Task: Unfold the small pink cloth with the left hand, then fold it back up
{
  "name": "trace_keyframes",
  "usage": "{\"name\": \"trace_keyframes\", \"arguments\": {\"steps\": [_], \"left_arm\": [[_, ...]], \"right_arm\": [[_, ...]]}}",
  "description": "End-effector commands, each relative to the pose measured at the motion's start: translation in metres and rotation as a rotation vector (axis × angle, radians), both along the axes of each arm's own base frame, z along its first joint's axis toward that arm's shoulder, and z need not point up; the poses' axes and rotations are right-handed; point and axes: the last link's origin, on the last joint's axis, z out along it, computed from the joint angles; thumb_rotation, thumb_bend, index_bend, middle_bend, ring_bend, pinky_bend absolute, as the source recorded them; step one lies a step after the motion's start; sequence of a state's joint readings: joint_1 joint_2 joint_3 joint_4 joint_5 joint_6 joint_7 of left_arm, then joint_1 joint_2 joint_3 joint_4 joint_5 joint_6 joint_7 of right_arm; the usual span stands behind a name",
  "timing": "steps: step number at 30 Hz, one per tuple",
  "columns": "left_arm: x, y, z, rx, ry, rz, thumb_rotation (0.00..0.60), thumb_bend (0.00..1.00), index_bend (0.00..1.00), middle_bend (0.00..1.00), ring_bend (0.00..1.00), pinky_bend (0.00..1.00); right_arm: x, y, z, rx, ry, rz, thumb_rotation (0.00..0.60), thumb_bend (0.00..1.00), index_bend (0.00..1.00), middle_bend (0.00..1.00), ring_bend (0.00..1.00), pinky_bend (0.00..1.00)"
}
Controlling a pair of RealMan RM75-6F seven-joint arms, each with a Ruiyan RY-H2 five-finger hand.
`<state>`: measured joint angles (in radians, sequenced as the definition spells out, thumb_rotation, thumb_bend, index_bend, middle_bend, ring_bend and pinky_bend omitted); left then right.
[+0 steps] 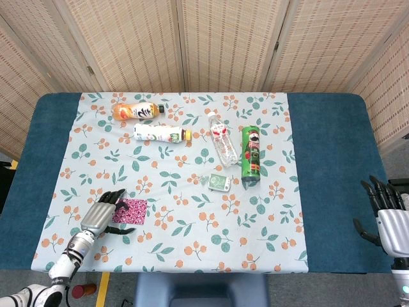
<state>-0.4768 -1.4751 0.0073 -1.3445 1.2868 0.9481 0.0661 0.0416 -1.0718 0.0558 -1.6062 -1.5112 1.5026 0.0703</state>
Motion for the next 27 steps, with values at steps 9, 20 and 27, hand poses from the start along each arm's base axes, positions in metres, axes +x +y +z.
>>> {"name": "trace_keyframes", "arguments": {"steps": [9, 20, 27], "left_arm": [[-0.015, -0.003, 0.020, 0.044, 0.014, 0.023, 0.297, 0.12, 0.35, 0.00, 0.00, 0.00], [0.016, -0.004, 0.012, 0.039, -0.028, -0.059, 0.299, 0.12, 0.35, 0.00, 0.00, 0.00], [0.034, -0.003, -0.003, 0.000, -0.019, -0.094, 0.300, 0.12, 0.35, 0.00, 0.00, 0.00]], "right_arm": [[0.000, 0.005, 0.003, -0.013, -0.003, 0.006, 0.600, 0.37, 0.00, 0.00, 0.00, 0.00], [-0.004, 0.008, 0.004, -0.018, -0.010, -0.001, 0.600, 0.37, 0.00, 0.00, 0.00, 0.00], [-0.008, 0.009, 0.005, -0.017, -0.014, -0.014, 0.600, 0.37, 0.00, 0.00, 0.00, 0.00]]}}
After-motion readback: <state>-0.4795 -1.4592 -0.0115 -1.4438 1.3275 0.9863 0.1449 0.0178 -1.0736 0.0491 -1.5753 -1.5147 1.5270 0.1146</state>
